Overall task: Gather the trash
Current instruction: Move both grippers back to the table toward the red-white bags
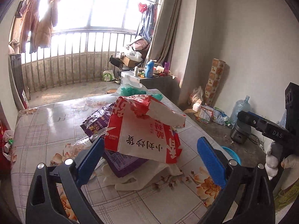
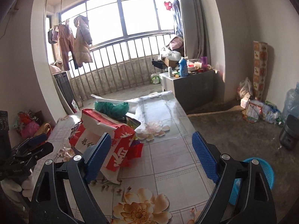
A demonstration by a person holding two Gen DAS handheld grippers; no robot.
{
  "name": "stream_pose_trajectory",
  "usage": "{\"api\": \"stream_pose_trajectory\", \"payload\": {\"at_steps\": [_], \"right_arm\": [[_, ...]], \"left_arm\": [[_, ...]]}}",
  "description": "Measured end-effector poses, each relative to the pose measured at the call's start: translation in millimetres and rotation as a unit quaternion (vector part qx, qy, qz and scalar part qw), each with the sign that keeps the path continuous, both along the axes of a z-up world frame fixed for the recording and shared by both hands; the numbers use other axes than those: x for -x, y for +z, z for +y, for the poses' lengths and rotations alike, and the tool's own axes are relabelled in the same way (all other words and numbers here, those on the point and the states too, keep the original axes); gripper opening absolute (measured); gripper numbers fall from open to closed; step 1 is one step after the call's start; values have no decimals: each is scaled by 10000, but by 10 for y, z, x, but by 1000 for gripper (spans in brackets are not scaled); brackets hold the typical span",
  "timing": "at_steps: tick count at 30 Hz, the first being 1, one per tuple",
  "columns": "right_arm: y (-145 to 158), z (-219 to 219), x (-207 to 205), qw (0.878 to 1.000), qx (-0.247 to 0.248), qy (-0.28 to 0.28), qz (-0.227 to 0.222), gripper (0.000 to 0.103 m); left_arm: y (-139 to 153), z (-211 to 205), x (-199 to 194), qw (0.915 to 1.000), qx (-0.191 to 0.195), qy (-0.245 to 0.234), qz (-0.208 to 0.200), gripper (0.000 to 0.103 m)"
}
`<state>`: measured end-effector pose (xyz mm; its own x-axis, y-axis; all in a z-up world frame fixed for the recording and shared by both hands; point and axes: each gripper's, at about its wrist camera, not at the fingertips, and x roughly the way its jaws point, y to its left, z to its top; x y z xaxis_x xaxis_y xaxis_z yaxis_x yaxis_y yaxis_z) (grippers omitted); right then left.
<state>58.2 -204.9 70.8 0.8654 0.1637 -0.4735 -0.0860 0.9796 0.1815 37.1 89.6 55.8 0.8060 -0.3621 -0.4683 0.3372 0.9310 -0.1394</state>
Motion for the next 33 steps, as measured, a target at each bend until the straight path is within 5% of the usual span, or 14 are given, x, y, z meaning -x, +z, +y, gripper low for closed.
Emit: {"api": "stream_pose_trajectory", "payload": {"at_steps": [5,11,19,25,33], "right_arm": [[-81,178,-151,9994,-65,194,285,63],[-181,416,-346,9971,-62,601,452,53],[-455,477,-658,9935,-279,740,823,41],[-598,448,-787,9916,-354,752,991,40],[-628,333,-792,9896,-603,775,1051,39]], "left_arm": [[-49,137,-299,9996,98,217,139,79],[-88,316,-794,9978,329,333,467,55],[-140,387,-1457,9951,480,234,829,36],[-260,375,-1838,9898,593,26,1298,31],[-381,307,-1759,9757,1115,-500,1820,31]]}}
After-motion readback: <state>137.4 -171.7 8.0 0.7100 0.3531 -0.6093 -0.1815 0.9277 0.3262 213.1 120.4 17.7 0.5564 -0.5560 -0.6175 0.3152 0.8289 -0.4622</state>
